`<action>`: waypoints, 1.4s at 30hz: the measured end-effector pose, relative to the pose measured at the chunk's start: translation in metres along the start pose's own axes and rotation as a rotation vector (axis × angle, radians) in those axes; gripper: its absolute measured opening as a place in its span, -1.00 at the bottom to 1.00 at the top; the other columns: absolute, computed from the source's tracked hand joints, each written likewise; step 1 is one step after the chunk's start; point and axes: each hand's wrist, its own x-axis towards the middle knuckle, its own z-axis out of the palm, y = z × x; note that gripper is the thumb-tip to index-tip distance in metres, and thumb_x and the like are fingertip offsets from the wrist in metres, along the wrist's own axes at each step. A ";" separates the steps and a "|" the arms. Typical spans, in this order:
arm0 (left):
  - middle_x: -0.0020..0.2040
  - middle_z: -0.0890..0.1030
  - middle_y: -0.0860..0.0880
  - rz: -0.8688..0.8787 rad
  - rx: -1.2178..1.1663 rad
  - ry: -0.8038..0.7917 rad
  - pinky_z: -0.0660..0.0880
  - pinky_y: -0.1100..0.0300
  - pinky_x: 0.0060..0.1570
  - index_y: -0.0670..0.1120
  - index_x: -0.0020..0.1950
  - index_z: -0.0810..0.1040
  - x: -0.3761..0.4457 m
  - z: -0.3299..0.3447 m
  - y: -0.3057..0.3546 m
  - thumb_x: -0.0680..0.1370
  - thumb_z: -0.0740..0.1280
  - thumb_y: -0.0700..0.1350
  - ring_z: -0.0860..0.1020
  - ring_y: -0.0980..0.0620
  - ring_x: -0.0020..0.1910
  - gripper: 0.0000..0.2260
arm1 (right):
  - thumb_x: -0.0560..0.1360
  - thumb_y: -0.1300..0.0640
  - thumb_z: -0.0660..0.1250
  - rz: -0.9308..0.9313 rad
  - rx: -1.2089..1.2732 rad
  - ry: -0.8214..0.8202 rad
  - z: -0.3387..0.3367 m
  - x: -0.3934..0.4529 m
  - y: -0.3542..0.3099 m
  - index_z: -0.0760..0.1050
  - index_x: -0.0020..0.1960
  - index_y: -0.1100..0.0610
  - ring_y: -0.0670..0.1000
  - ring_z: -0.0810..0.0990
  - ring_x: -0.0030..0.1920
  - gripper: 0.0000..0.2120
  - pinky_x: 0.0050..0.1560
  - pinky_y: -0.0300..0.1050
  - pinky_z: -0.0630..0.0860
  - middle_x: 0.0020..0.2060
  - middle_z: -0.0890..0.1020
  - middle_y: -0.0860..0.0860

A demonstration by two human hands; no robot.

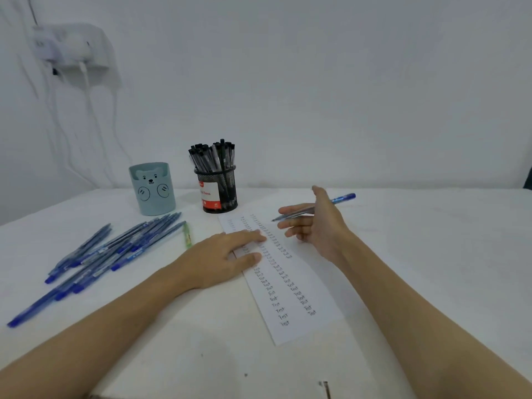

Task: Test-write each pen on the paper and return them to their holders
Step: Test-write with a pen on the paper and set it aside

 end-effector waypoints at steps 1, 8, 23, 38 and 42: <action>0.44 0.28 0.25 -0.008 0.007 0.005 0.22 0.15 0.39 0.32 0.37 0.30 0.000 -0.001 0.001 0.45 0.10 0.33 0.27 0.18 0.41 -0.52 | 0.59 -0.07 0.10 -0.023 -0.050 -0.004 0.004 0.000 0.003 0.63 -0.21 0.23 0.03 0.52 -0.46 -0.51 -0.37 -0.20 0.35 -0.41 0.65 0.13; 0.42 0.34 0.22 -0.006 -0.009 0.022 0.24 0.16 0.37 0.29 0.35 0.34 0.001 -0.003 0.007 0.43 0.11 0.32 0.31 0.16 0.39 -0.51 | 0.56 0.14 0.16 -0.171 -0.138 0.053 0.008 -0.006 0.013 0.46 -0.33 0.21 -0.06 0.26 -0.61 -0.68 -0.57 -0.29 0.19 -0.60 0.38 0.03; 0.42 0.35 0.18 0.034 -0.003 0.023 0.27 0.08 0.34 0.26 0.37 0.33 0.005 0.000 0.000 0.55 0.17 0.22 0.33 0.11 0.37 -0.62 | 0.40 0.31 0.34 -0.342 -0.494 0.217 0.006 -0.018 0.020 0.16 -0.50 0.09 -0.08 0.29 -0.71 -0.55 -0.64 -0.33 0.16 -0.55 0.36 0.09; 0.26 0.36 0.14 0.118 0.037 0.025 0.34 0.12 0.17 0.13 0.30 0.34 0.015 0.002 0.005 0.56 0.17 0.10 0.36 0.14 0.15 -0.69 | 0.40 0.32 0.34 -0.381 -0.594 0.209 0.009 -0.020 0.024 0.17 -0.53 0.11 -0.04 0.35 -0.67 -0.54 -0.64 -0.29 0.23 -0.66 0.39 0.02; 0.28 0.34 0.11 0.123 0.055 0.019 0.31 0.14 0.18 0.14 0.33 0.33 0.018 0.002 0.010 0.57 0.15 0.05 0.36 0.09 0.21 -0.67 | 0.34 0.39 0.26 -0.368 -0.616 0.209 0.009 -0.019 0.024 0.17 -0.55 0.12 -0.01 0.38 -0.63 -0.60 -0.64 -0.32 0.21 -0.72 0.36 -0.03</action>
